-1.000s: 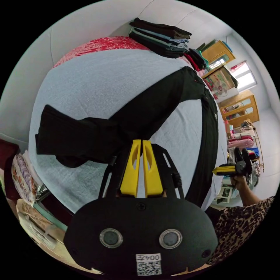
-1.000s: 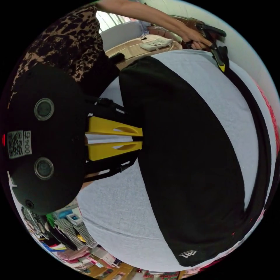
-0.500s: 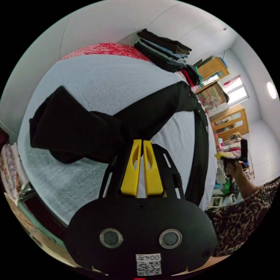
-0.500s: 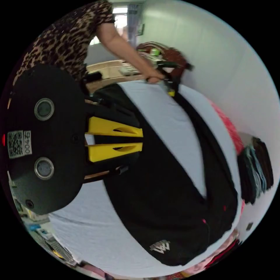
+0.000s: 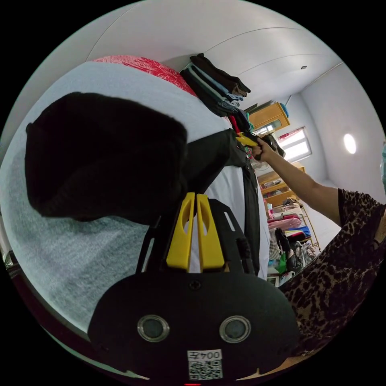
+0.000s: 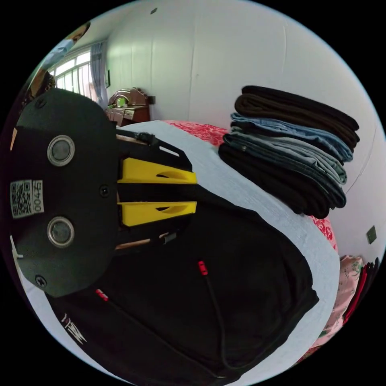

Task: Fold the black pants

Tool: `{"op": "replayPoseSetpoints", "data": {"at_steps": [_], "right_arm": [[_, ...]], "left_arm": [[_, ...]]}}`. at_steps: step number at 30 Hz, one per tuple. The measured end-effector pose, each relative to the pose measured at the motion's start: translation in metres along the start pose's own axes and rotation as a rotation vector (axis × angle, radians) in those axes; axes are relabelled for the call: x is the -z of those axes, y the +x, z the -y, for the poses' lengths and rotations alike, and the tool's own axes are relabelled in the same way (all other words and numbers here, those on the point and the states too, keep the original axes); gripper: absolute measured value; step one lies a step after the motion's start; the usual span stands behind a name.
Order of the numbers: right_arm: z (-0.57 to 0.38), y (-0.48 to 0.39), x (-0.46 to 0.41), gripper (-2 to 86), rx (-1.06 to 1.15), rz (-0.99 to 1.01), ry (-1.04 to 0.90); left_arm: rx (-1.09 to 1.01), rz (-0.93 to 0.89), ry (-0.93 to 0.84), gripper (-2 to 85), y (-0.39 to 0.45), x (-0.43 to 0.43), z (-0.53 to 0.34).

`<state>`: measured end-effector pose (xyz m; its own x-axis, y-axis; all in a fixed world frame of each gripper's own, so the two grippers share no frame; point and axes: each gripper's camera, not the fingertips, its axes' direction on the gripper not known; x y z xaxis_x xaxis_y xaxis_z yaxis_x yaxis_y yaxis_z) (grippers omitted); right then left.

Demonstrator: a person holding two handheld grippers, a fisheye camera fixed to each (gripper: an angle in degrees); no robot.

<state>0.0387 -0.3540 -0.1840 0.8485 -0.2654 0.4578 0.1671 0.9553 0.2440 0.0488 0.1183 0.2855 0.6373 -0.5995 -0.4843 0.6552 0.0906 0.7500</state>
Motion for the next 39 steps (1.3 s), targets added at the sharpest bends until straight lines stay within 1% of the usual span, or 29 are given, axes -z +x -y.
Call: {"op": "replayPoseSetpoints", "data": {"at_steps": [2,6,11,14,17,20,24,27,31,35,37,39], "right_arm": [[0.012,-0.002,0.0,7.6,-0.008,-0.024,0.012],[0.024,-0.01,-0.001,6.7,0.009,-0.107,-0.035],[0.034,-0.017,0.001,2.8,0.027,-0.167,-0.092],[0.034,-0.015,0.01,4.0,0.005,-0.188,-0.09],[0.028,-0.008,0.023,5.1,-0.016,-0.149,-0.039],[0.027,-0.002,0.025,5.3,-0.021,-0.123,-0.055],[0.028,0.001,0.027,2.1,0.008,-0.085,-0.051],[0.027,-0.002,0.032,0.1,0.028,-0.126,-0.066],[0.019,-0.01,0.06,-0.5,0.062,-0.152,-0.067],[0.004,-0.018,0.107,-0.7,0.103,-0.16,-0.086],[-0.006,-0.021,0.13,-0.7,0.128,-0.169,-0.091],[-0.02,-0.023,0.154,-0.7,0.157,-0.173,-0.09]], "left_arm": [[0.003,-0.005,0.0,0.4,-0.002,-0.001,-0.002],[0.01,-0.015,-0.001,0.6,-0.007,-0.005,-0.008],[0.017,-0.025,-0.001,0.8,-0.011,-0.009,-0.015],[0.019,-0.029,0.001,0.8,-0.012,-0.012,-0.02],[0.02,-0.032,0.002,0.7,-0.012,-0.015,-0.025],[0.014,-0.024,0.004,0.6,-0.011,-0.019,-0.03],[0.016,-0.026,0.004,0.6,-0.01,-0.024,-0.037],[0.018,-0.027,0.005,0.7,-0.009,-0.028,-0.042],[0.018,-0.021,0.006,0.6,-0.007,-0.033,-0.048],[0.022,0.037,0.017,0.4,0.004,-0.035,-0.058],[0.046,0.025,0.045,0.4,0.013,-0.027,-0.063],[0.036,0.014,0.109,0.3,0.034,-0.007,-0.072]]}}
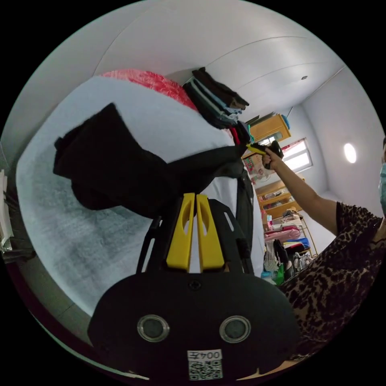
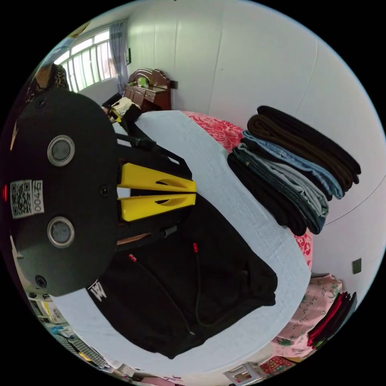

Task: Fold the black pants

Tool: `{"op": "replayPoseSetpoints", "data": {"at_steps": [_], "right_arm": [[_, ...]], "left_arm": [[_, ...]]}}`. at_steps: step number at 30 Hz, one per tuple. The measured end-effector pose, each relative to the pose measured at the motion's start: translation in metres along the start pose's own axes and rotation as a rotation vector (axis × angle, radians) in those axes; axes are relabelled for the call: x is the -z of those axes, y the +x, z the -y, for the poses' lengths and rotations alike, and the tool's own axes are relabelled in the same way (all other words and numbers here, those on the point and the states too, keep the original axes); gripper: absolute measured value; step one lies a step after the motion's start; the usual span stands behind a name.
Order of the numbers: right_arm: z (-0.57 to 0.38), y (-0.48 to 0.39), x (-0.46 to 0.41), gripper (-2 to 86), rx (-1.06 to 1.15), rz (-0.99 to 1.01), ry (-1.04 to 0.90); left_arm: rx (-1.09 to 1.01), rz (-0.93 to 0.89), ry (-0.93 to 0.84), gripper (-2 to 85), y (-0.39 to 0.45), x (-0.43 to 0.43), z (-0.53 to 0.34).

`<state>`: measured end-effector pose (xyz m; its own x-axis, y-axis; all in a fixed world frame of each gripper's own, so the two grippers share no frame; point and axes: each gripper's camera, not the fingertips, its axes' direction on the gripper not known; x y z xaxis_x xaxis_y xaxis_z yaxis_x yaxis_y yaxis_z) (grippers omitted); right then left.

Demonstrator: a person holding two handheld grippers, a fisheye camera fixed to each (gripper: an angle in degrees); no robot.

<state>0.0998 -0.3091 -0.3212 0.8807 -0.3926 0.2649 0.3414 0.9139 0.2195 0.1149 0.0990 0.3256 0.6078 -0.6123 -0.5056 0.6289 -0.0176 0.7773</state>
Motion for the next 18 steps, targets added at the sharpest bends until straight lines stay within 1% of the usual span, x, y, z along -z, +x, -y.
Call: {"op": "replayPoseSetpoints", "data": {"at_steps": [4,7,12,14,18], "right_arm": [[-0.049,0.012,0.043,-0.7,0.052,-0.014,0.007],[-0.093,0.04,0.065,-0.7,0.031,0.041,0.032],[-0.169,0.097,0.082,-0.7,-0.035,0.096,0.07],[-0.204,0.13,0.082,-0.7,-0.081,0.118,0.088],[-0.246,0.183,0.068,-0.7,-0.181,0.164,0.088]], "left_arm": [[-0.059,0.032,0.026,0.3,0.04,0.029,-0.016],[-0.101,0.085,-0.016,0.2,0.075,0.033,-0.039],[-0.165,0.211,-0.107,0.2,0.13,0.014,-0.094],[-0.157,0.218,-0.133,0.1,0.14,0.004,-0.113],[-0.113,0.2,-0.203,0.1,0.151,-0.024,-0.155]]}}
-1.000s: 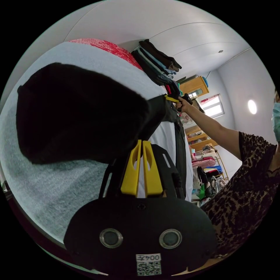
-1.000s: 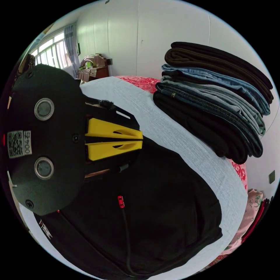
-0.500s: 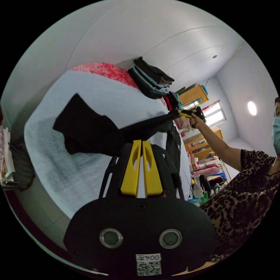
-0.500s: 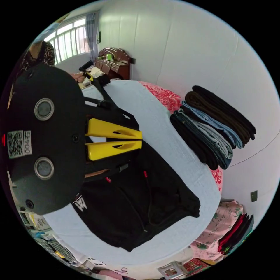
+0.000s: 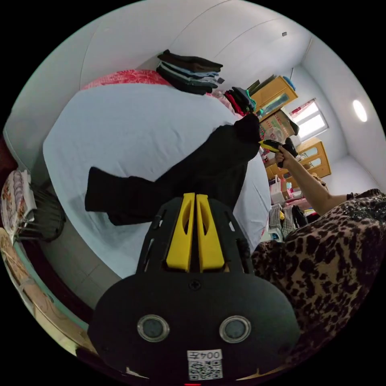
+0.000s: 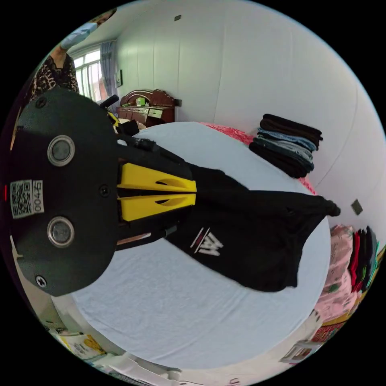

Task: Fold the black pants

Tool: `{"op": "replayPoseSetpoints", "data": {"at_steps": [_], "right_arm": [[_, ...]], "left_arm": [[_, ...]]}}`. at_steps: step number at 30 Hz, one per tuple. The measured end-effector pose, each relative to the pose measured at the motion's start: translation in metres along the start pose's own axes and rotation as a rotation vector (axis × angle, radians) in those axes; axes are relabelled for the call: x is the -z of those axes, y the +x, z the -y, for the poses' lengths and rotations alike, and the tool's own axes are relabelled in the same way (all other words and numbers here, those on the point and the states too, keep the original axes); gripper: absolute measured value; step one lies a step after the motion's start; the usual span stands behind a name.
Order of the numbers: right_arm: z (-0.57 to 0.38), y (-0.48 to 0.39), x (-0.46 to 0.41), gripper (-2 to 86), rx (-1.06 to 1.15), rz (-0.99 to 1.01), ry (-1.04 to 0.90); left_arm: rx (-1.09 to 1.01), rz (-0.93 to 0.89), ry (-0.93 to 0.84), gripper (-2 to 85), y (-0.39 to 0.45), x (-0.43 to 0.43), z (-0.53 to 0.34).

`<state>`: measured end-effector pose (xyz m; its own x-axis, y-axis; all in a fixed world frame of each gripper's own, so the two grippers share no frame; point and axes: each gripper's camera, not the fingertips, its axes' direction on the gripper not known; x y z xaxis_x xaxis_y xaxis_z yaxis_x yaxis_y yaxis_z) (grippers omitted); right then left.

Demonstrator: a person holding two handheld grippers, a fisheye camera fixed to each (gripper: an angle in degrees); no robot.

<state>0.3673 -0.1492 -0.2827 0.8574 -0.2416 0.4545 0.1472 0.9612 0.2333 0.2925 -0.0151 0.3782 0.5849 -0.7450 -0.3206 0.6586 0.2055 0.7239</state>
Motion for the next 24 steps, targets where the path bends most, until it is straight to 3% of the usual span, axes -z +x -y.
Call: {"op": "replayPoseSetpoints", "data": {"at_steps": [8,24], "right_arm": [[-0.028,0.093,-0.028,-0.7,-0.149,0.042,-0.001],[-0.007,0.119,-0.08,-0.5,-0.069,-0.124,-0.089]], "left_arm": [[0.019,0.037,-0.109,0.1,0.035,-0.051,-0.042],[0.099,0.078,-0.114,0.4,0.045,-0.095,-0.095]]}}
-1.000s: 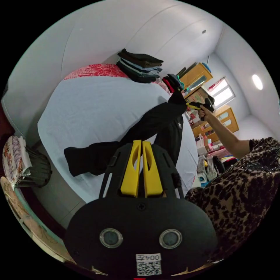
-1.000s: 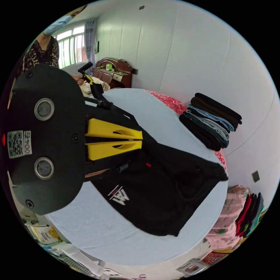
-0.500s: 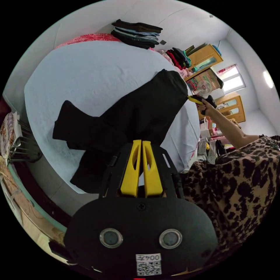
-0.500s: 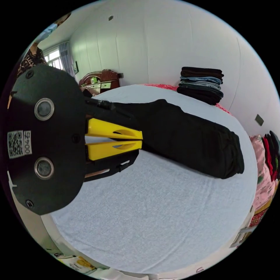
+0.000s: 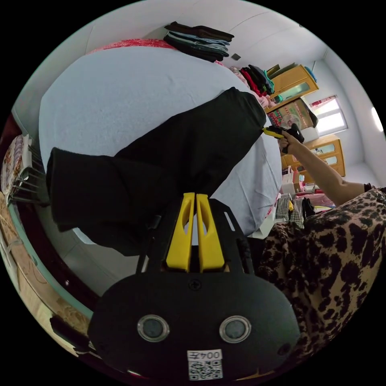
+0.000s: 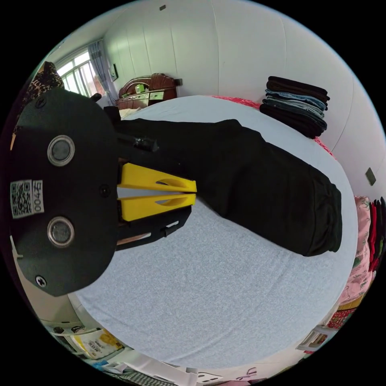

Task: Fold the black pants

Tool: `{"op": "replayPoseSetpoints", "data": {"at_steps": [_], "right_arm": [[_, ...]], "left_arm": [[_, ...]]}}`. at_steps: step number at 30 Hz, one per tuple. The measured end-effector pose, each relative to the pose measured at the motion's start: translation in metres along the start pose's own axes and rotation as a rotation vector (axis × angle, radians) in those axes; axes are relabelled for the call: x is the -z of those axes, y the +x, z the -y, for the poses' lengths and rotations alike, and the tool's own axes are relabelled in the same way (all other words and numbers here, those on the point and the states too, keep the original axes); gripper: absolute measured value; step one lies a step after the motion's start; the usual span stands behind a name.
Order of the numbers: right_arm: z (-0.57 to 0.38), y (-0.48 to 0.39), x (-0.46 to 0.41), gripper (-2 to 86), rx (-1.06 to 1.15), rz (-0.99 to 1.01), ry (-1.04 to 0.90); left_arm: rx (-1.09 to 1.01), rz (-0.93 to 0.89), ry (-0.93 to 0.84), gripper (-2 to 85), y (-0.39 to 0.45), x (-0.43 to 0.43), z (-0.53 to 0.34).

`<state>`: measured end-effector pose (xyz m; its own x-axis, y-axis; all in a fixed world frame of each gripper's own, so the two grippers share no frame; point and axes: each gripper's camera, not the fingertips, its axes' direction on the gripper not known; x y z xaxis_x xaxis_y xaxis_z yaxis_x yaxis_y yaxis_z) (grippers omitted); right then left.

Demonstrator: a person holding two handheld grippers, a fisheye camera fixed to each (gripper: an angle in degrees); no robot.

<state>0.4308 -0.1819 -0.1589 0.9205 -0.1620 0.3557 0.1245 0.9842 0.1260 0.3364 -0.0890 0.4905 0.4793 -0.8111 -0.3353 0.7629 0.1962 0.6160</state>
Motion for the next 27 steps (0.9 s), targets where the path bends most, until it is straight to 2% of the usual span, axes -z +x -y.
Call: {"op": "replayPoseSetpoints", "data": {"at_steps": [6,12,16,20,27], "right_arm": [[-0.003,0.012,-0.031,0.9,-0.004,-0.028,-0.021],[-0.035,-0.002,-0.046,8.6,0.127,-0.104,0.011],[-0.092,-0.02,-0.067,9.4,0.247,0.034,0.023],[-0.157,-0.038,-0.116,8.8,0.306,0.177,-0.069],[-0.273,-0.084,-0.217,8.2,0.268,0.427,-0.21]], "left_arm": [[0.052,-0.054,-0.045,0.8,-0.02,-0.019,-0.021],[0.071,-0.054,-0.072,1.7,-0.039,0.001,-0.066],[0.15,0.022,-0.051,2.2,-0.066,0.023,-0.097],[0.245,-0.004,0.004,2.8,-0.115,0.04,-0.112],[0.061,-0.027,-0.046,5.4,-0.178,0.048,-0.082]]}}
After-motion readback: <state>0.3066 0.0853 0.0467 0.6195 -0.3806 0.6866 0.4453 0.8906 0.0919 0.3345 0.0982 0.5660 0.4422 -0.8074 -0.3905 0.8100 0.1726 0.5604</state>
